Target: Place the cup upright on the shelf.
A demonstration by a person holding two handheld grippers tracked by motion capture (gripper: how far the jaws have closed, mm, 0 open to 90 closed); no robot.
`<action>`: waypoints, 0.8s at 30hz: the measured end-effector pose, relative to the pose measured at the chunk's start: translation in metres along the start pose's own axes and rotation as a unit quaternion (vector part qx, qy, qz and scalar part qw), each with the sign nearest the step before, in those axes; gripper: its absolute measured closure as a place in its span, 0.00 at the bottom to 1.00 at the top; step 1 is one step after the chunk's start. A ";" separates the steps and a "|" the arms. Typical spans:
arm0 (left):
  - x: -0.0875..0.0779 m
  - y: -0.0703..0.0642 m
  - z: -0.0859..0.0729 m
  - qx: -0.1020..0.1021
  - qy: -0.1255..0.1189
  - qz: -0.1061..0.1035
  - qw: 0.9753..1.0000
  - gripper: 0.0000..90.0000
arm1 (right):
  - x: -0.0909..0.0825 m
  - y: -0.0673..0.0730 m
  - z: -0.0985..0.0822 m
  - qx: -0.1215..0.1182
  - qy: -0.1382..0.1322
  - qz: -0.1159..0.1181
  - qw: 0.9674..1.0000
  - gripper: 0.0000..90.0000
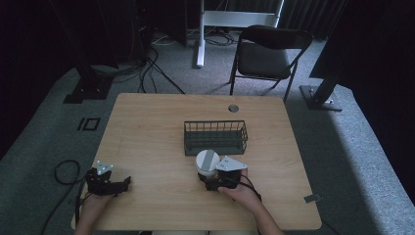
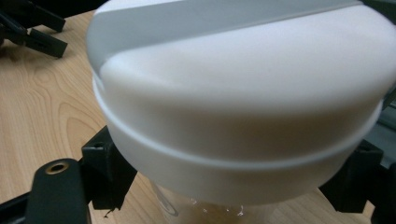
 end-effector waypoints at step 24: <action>0.000 0.000 0.000 0.000 0.000 0.000 1.000 0.00 | -0.017 -0.007 0.049 -0.011 -0.033 0.000 0.999 0.20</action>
Point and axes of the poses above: each handheld gripper's, and its own axes: x roughly forward along the jaws, z roughly out of its top, y roughly to its left, the point moved 7 cm from there along x, roughly forward along the jaws, and after that the axes turned 8 degrees about -x, right-handed, at the moved point
